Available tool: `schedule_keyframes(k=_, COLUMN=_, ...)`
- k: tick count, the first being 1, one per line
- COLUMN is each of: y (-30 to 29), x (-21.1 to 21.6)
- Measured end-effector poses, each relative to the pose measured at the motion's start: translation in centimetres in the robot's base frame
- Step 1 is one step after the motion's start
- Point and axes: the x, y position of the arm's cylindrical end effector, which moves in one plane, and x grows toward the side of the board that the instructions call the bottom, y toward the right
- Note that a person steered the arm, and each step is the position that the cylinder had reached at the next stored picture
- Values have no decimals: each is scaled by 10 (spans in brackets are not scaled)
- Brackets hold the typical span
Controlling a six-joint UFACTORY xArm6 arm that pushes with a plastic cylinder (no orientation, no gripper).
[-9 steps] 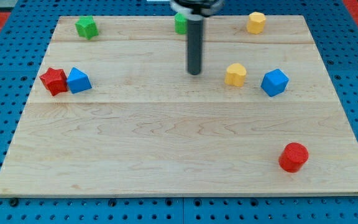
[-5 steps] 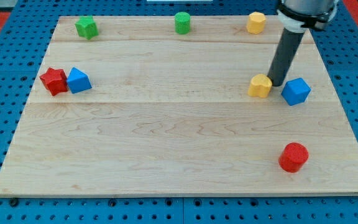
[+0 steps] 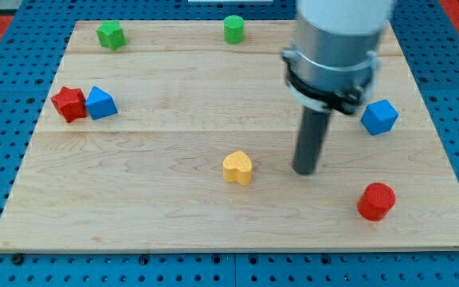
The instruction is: Move the yellow heart towards the left bottom corner
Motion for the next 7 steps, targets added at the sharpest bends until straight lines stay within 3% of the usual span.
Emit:
schedule_keyframes(k=1, y=-46, x=9)
schedule_keyframes(k=2, y=-8, x=-34)
schedule_keyframes(k=4, y=-155, x=18)
schedule_keyframes(k=5, y=-179, x=0)
schedule_keyframes(k=7, y=-237, x=-206)
